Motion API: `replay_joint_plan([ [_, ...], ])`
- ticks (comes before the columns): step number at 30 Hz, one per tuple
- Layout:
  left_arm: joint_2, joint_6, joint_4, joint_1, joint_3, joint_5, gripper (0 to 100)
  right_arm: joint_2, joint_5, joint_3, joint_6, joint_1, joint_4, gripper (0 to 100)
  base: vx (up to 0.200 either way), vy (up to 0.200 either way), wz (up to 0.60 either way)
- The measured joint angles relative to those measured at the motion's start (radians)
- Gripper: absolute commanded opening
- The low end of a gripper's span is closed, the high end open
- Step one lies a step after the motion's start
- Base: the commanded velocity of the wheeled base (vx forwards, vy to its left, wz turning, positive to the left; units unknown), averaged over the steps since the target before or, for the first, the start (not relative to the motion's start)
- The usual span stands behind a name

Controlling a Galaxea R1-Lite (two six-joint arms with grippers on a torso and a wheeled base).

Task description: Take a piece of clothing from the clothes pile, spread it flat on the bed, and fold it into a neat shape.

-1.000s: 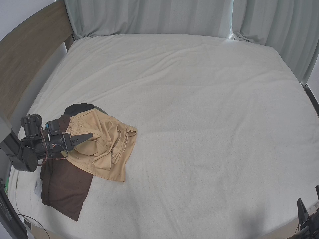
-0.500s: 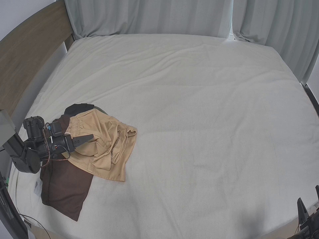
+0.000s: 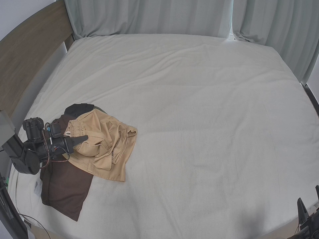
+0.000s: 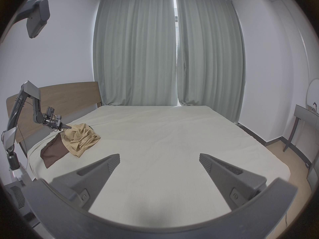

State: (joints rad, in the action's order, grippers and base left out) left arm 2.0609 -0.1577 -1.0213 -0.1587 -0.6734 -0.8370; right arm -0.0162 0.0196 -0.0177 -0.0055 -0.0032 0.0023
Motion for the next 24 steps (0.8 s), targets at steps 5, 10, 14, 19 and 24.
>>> replay_joint_plan([
  [5, -0.014, -0.005, 0.0, 0.002, 0.013, -0.002, 0, 0.0, 0.0, 0.0, 0.0, 0.0, 0.0, 100, 0.0, 0.0, 0.0],
  [10, -0.039, -0.038, 0.0, 0.006, 0.038, -0.002, 0, 0.0, 0.0, 0.0, 0.0, 0.0, 0.0, 100, 0.0, 0.0, 0.0],
  [14, -0.07, -0.112, 0.0, 0.008, 0.05, -0.002, 0, 0.0, 0.0, 0.0, 0.0, 0.0, 0.0, 100, 0.0, 0.0, 0.0],
  [19, -0.121, -0.196, -0.001, 0.009, 0.06, -0.002, 0, 0.0, 0.0, 0.0, 0.0, 0.0, 0.0, 100, 0.0, 0.0, 0.0],
  [24, -0.168, -0.208, -0.001, 0.01, 0.091, 0.001, 0, 0.0, 0.0, 0.0, 0.0, 0.0, 0.0, 100, 0.0, 0.0, 0.0],
])
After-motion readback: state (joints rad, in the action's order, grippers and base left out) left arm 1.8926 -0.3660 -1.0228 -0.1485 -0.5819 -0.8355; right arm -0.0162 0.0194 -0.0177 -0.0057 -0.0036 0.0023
